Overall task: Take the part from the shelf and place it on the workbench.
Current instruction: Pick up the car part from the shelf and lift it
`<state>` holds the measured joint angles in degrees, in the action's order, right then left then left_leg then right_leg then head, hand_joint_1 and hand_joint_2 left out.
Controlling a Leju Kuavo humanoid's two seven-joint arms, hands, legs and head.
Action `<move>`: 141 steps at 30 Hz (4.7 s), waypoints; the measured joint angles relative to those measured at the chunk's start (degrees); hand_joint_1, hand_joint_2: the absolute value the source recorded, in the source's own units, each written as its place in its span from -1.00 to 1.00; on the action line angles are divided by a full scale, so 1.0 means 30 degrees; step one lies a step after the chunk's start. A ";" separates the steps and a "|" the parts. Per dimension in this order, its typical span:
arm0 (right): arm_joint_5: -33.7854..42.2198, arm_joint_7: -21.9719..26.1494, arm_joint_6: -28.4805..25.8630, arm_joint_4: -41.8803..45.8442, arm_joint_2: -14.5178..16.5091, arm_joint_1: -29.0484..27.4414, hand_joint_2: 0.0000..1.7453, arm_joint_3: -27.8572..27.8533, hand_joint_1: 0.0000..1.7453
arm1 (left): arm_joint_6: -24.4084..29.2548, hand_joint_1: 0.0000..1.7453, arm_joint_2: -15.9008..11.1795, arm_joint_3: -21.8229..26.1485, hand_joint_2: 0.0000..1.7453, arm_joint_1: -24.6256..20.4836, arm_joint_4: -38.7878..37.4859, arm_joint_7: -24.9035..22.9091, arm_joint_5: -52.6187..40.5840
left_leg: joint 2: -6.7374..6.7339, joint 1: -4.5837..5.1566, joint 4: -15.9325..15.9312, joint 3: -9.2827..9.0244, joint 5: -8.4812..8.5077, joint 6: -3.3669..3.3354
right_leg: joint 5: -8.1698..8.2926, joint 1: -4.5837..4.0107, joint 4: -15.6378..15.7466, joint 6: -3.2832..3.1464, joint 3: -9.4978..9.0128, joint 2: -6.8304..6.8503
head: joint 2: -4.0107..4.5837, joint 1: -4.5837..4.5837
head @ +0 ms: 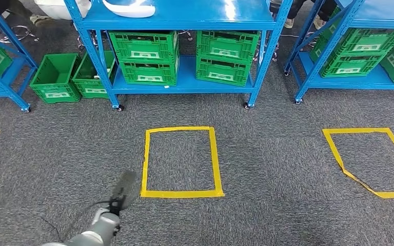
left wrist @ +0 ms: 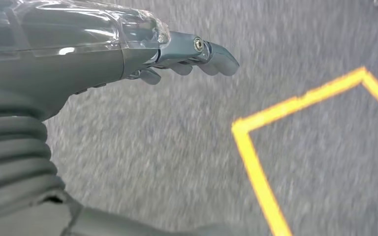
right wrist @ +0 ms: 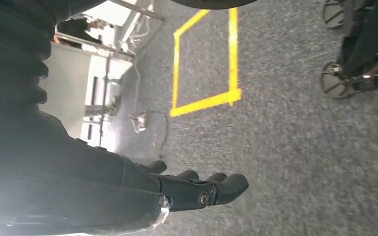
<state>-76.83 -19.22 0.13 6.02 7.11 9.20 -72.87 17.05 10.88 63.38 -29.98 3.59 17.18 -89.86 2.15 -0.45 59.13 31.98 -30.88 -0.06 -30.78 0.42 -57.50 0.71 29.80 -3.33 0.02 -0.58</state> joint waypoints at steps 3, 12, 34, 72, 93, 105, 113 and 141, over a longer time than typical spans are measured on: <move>-0.0177 -0.0570 0.0218 0.0004 -0.0235 0.0024 1.00 -0.0217 -1.00 | -0.0013 -1.00 0.1129 -0.0484 1.00 0.0245 -0.0096 -0.0107 -0.0024 | -0.0039 0.0006 0.0000 0.0008 -0.0024 -0.0032 | -0.0002 0.0005 0.0016 0.0002 0.0001 -0.0019 | 0.0000 0.0002; -0.0590 -0.0682 0.0162 0.0009 -0.0687 0.0014 1.00 -0.0468 -1.00 | 0.0358 -1.00 0.2427 -0.1171 1.00 0.0203 -0.0155 0.0877 -0.0027 | -0.0185 0.0013 0.0001 -0.0011 -0.0039 -0.0050 | 0.0015 0.0008 0.0022 0.0029 0.0027 -0.0103 | 0.0000 -0.0002; -0.0548 0.1222 0.0036 -0.0002 -0.1053 0.0017 1.00 -0.1404 -1.00 | 0.0340 -1.00 0.3369 -0.1344 1.00 -0.3374 -0.0460 0.7598 -0.0035 | -0.0233 0.0007 0.0000 -0.0018 -0.0030 -0.0047 | 0.0031 0.0007 0.0011 0.0049 0.0039 -0.0174 | 0.0000 -0.0004; -0.1025 0.2206 -0.0725 0.0007 -0.0282 -0.0577 1.00 -0.3300 -1.00 | 0.0863 -1.00 -1.0760 -1.6117 -1.00 -0.2254 1.8272 -1.8229 2.6721 | -0.0799 -0.0231 -0.0205 -0.0057 -0.0015 0.0206 | 0.0186 -0.0489 0.0007 -0.0413 0.0349 0.0247 | 0.0000 0.0325; -0.1111 0.1693 -0.0851 -0.0009 -0.0164 0.0226 1.00 -0.3803 -1.00 | 0.1129 -1.00 -1.3854 -2.9186 -1.00 0.0932 3.6228 -1.5605 2.2697 | -0.0481 -0.0063 -0.0268 -0.0408 -0.0078 0.0245 | -0.0120 -0.0216 0.0137 -0.0325 -0.0313 0.0290 | 0.0000 0.0127; -0.1147 0.1740 -0.0844 -0.0009 -0.0151 0.0229 1.00 -0.3821 -1.00 | 0.1173 -1.00 -1.4390 -3.0182 -1.00 0.1025 3.7512 -1.5725 2.2508 | -0.0508 -0.0055 -0.0268 -0.0407 -0.0079 0.0241 | -0.0119 -0.0202 0.0135 -0.0324 -0.0314 0.0264 | 0.0000 0.0127; -0.1222 0.1948 -0.0827 -0.0009 -0.0149 0.0229 1.00 -0.4013 -1.00 | 0.1036 -1.00 -1.4689 -3.0661 -1.00 0.1056 3.7851 -1.6012 2.2398 | -0.0518 -0.0055 -0.0268 -0.0409 -0.0079 0.0241 | -0.0118 -0.0200 0.0136 -0.0323 -0.0313 0.0262 | 0.0000 0.0127; -0.1428 0.1948 -0.0763 -0.0013 -0.0020 0.0188 1.00 -0.4238 -1.00 | 0.0685 -1.00 -1.4896 -3.1158 -1.00 0.1284 3.7898 -1.6319 2.2340 | -0.0849 -0.0080 -0.0885 -0.1285 -0.0399 -0.0306 | -0.0895 0.0053 -0.4844 0.0445 0.3098 0.0969 | 0.0000 -0.0004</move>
<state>-81.11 -13.38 -2.16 5.98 7.05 9.76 -85.59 19.10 -33.81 -30.10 -26.13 117.28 -31.78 -22.84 -0.40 -0.69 56.48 28.12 -32.08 -0.98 -33.47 0.58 -72.03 2.04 39.09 -0.42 0.02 -0.59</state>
